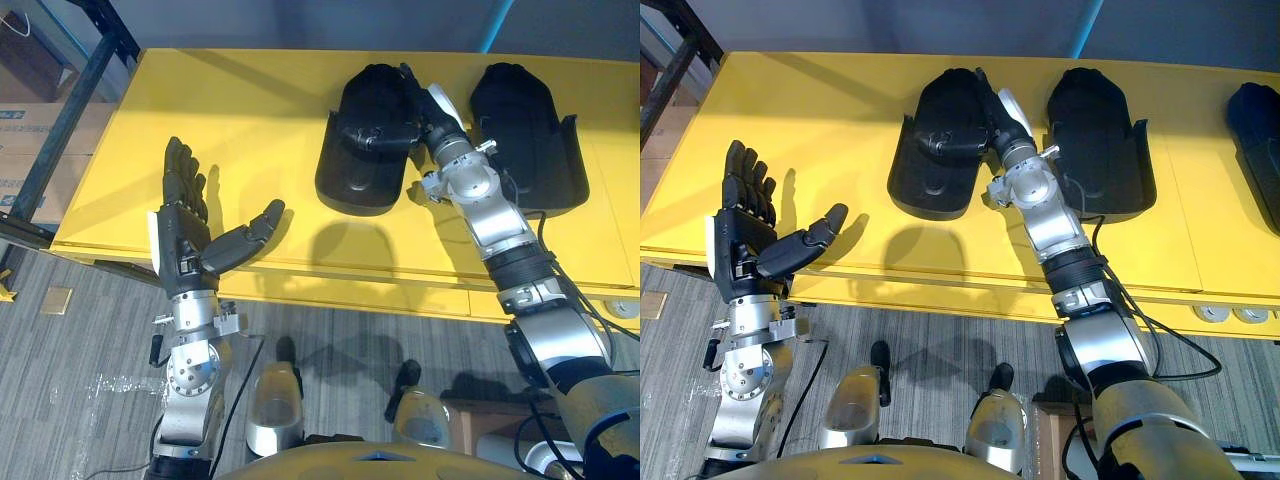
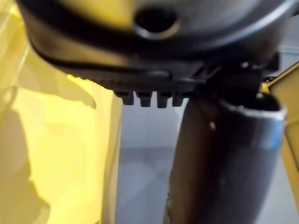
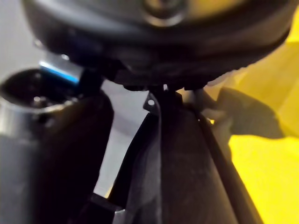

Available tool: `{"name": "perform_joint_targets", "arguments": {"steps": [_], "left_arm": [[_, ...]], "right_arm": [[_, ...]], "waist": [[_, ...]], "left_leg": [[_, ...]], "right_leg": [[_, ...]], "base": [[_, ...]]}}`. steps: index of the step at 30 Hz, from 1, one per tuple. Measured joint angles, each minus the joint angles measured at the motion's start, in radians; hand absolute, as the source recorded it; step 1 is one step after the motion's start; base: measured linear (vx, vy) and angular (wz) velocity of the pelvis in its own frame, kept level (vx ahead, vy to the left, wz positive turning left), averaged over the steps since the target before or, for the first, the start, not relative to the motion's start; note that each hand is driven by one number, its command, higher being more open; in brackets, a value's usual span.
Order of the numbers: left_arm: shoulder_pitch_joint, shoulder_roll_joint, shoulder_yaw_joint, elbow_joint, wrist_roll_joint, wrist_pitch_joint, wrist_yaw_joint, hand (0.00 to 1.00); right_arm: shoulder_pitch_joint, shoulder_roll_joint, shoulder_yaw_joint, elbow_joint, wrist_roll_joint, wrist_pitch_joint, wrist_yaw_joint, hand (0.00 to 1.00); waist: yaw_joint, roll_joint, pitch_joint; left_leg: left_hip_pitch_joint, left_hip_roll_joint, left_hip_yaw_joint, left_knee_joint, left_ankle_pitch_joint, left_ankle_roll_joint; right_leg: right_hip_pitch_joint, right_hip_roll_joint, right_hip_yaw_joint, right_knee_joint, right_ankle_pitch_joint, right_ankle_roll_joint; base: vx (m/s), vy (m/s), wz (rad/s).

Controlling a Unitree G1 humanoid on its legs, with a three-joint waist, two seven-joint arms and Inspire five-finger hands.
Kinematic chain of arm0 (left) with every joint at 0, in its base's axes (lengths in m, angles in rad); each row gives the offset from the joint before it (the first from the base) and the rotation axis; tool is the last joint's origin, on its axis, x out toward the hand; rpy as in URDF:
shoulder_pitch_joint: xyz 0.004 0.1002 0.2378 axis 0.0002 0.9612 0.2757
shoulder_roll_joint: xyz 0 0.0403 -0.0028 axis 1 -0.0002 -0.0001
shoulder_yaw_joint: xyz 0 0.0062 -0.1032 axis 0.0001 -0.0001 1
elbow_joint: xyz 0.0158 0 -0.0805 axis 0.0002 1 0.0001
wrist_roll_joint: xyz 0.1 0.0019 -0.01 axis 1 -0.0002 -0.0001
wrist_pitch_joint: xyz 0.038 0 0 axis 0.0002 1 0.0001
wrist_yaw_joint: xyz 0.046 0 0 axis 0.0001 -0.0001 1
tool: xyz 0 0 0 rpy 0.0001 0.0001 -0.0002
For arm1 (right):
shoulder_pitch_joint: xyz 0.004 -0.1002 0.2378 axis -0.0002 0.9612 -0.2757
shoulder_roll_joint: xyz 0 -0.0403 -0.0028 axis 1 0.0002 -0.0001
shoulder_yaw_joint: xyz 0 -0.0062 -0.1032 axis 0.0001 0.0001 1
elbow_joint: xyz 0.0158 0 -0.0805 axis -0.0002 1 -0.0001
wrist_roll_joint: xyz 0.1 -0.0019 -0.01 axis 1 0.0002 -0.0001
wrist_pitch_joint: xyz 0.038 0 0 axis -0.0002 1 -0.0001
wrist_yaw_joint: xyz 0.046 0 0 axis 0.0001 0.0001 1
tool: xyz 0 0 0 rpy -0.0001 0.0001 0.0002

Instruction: Walk over and take three plastic housings, then place them on the shelf

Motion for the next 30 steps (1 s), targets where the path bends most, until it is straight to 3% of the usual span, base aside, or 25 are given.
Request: {"name": "perform_joint_targets", "arguments": {"steps": [25, 30], "left_arm": [[-0.001, 0.0, -0.003, 0.0, -0.002, 0.002, -0.002, 1.0], [0.001, 0.0, -0.004, 0.0, -0.004, 0.002, -0.005, 1.0]], "right_arm": [[-0.098, -0.02, 0.041, 0.098, 0.0, -0.136, -0.004, 1.0], [-0.104, -0.037, 0.053, 0.098, -0.002, -0.156, -0.05, 1.0]], "waist": [[0.021, -0.004, 0.037], [0.021, -0.004, 0.037]], "left_leg": [[-0.013, -0.002, -0.014, 0.001, 0.005, 0.002], [-0.013, -0.002, -0.015, 0.0, 0.006, 0.002]], "right_leg": [[-0.001, -0.002, -0.016, 0.001, -0.001, 0.001], [0.0, -0.001, -0.016, 0.001, -0.001, 0.001]], "base": [[0.0, 0.0, 0.01], [0.0, 0.0, 0.0]]}}
